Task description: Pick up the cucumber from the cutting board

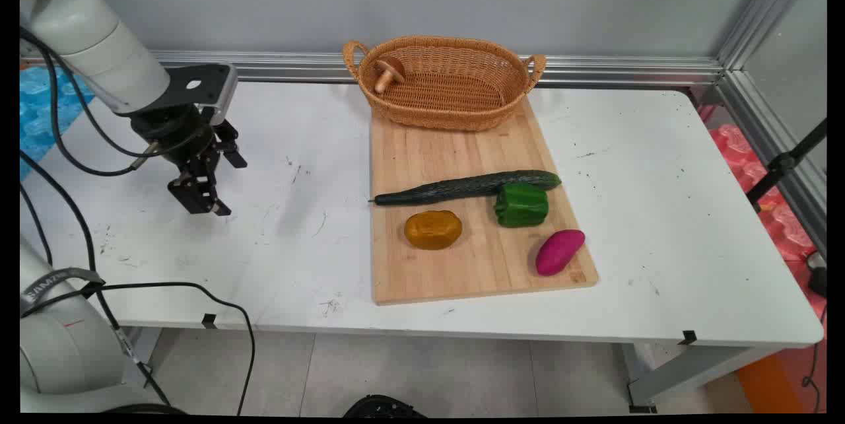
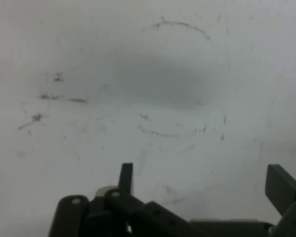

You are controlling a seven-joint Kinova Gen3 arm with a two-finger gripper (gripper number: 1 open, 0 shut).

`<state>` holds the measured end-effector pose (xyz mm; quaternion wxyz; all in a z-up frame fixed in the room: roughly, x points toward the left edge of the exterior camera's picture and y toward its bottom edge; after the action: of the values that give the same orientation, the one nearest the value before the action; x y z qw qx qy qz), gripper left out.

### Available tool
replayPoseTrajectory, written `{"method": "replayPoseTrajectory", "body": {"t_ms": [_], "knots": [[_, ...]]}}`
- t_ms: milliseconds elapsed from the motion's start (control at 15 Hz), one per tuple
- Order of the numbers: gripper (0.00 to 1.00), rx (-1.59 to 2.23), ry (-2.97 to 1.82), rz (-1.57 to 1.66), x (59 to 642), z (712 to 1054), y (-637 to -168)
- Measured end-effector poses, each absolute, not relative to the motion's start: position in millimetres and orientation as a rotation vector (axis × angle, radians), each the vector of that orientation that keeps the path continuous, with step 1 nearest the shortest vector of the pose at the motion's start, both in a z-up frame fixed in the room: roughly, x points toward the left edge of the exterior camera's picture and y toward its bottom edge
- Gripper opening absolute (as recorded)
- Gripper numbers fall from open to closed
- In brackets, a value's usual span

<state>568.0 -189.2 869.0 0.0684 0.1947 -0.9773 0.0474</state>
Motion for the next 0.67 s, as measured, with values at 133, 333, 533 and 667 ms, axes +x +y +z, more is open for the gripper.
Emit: {"method": "replayPoseTrajectory", "body": {"t_ms": [133, 333, 533, 667], "knots": [[1.0, 0.592, -2.927, 0.154, 562, 872, -194], [1.0, 0.604, -2.885, 0.176, 548, 878, -206], [1.0, 0.598, -2.822, 0.212, 522, 889, -225], [1.0, 0.593, -2.77, 0.236, 498, 897, -238]]}}
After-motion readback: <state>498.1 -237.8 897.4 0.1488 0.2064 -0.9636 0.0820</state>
